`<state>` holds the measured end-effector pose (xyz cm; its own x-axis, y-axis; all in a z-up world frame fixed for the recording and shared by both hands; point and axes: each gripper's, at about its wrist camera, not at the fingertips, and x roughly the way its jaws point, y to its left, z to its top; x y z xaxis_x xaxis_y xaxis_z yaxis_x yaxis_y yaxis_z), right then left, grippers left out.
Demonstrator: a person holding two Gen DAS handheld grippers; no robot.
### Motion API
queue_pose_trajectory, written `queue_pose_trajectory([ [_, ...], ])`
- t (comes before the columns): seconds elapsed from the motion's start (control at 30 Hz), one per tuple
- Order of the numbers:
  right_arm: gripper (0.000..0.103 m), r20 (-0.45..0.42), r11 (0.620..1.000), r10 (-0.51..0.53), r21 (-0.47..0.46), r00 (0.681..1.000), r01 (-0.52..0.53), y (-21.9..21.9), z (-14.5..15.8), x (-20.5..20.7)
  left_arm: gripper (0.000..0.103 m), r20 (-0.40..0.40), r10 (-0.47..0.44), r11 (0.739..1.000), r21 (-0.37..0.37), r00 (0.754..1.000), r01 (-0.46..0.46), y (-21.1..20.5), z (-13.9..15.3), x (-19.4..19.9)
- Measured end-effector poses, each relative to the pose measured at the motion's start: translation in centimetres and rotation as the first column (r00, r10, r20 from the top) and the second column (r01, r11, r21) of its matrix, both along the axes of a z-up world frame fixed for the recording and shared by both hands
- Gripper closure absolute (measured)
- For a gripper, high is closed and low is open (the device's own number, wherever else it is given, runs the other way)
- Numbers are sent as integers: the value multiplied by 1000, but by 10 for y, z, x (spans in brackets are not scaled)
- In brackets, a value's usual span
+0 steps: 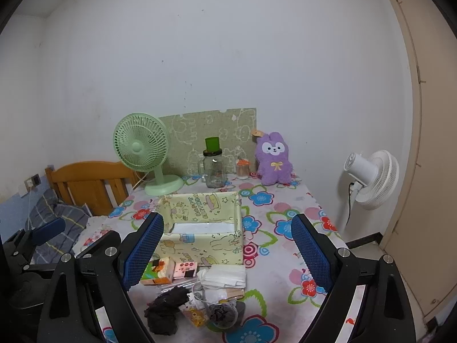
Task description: Organize soft objects
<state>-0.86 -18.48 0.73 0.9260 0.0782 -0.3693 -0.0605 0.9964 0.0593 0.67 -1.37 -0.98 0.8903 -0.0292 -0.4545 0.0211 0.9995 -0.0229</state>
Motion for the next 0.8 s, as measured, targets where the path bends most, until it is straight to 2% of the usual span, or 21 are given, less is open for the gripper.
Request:
queue_pose_trajectory([
  [0.13, 18, -17, 1000, 9, 2, 1000, -9, 1, -6, 5, 7, -15, -4, 1000, 1, 1000, 4, -2, -5, 4],
  [0.4, 18, -33, 1000, 4, -5, 999, -4, 1, -22, 14, 8, -43, -12, 1000, -13, 999, 11, -2, -24, 15],
  [0.8, 18, -121, 1000, 13, 6, 993, -12, -1, -66, 35, 10, -150, -29, 999, -20, 988, 26, -5, -68, 33],
])
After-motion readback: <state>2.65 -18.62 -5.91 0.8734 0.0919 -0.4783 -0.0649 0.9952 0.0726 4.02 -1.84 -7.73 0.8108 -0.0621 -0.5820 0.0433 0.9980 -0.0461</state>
